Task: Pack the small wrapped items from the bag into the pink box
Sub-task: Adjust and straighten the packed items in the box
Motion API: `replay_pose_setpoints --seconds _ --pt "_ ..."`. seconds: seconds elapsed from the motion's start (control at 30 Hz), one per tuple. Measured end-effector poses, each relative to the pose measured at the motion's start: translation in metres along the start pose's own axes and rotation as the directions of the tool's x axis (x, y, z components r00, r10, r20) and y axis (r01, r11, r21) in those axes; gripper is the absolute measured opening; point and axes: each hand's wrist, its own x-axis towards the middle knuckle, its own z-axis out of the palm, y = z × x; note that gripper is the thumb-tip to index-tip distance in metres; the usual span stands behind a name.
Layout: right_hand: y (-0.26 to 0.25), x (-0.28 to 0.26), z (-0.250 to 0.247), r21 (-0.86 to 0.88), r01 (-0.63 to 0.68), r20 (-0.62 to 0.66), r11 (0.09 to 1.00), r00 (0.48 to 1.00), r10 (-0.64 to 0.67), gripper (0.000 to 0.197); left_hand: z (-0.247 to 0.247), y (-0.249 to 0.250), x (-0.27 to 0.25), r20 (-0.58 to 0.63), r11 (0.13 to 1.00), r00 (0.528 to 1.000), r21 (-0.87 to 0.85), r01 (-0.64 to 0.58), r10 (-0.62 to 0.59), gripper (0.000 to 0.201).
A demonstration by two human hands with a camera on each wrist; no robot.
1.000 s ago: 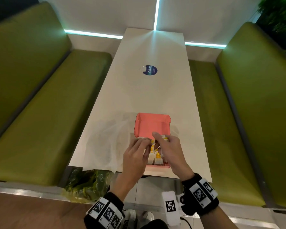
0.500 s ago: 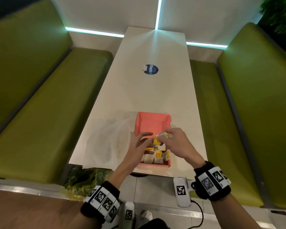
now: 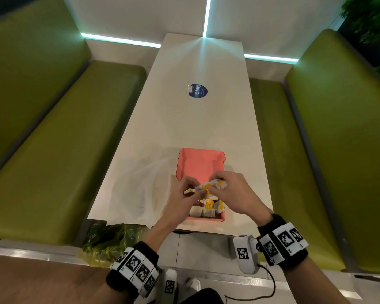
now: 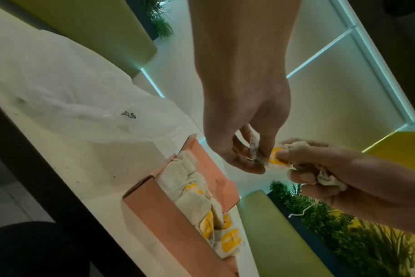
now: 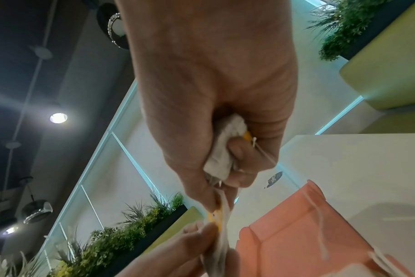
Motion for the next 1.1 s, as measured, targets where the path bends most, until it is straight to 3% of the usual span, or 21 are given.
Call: replay_pose_setpoints --seconds 0.07,0.13,0.27,0.37,0.47,0.7,0.83,0.9,1.0,1.1 --pt "0.005 0.000 -0.001 -0.030 -0.027 -0.016 0.999 1.000 0.026 0.004 -0.002 -0.008 0.000 -0.013 0.993 1.000 0.122 -0.001 0.003 0.023" --pt "0.012 -0.001 0.000 -0.071 -0.067 -0.031 0.995 0.997 0.065 0.004 -0.008 -0.019 0.000 -0.007 0.933 0.998 0.357 -0.049 0.055 0.026" --pt "0.027 -0.006 0.006 -0.230 -0.179 0.001 0.957 0.983 0.184 0.005 -0.009 -0.040 -0.005 0.248 0.571 0.960 0.773 -0.277 0.130 0.021" --pt "0.035 -0.009 0.016 -0.278 -0.233 0.054 0.932 0.965 0.257 0.007 0.002 -0.052 -0.008 0.467 0.321 0.880 0.824 -0.468 0.085 0.027" --pt "0.040 -0.007 0.028 -0.178 -0.265 0.076 0.948 0.957 0.282 0.006 0.010 -0.057 -0.010 0.492 0.170 0.870 0.861 -0.479 -0.037 0.039" --pt "0.059 -0.006 0.049 -0.133 -0.399 -0.067 0.907 0.917 0.394 0.004 0.016 -0.061 -0.012 0.419 0.076 0.906 0.907 -0.415 -0.052 0.039" --pt "0.064 -0.010 0.056 -0.145 -0.447 -0.137 0.883 0.893 0.430 0.009 0.019 -0.061 -0.014 0.409 0.155 0.912 0.899 -0.409 0.033 0.035" --pt "0.065 -0.011 0.059 -0.160 -0.459 -0.150 0.874 0.887 0.438 0.013 0.022 -0.062 -0.011 0.449 0.191 0.889 0.868 -0.458 0.089 0.034" --pt "0.066 -0.010 0.059 -0.211 -0.436 -0.157 0.875 0.898 0.410 0.017 0.025 -0.066 -0.006 0.515 0.138 0.850 0.839 -0.526 0.108 0.034" --pt "0.065 -0.012 0.060 -0.281 -0.322 -0.147 0.904 0.945 0.291 0.017 0.024 -0.070 -0.001 0.514 0.090 0.853 0.849 -0.521 0.089 0.037"
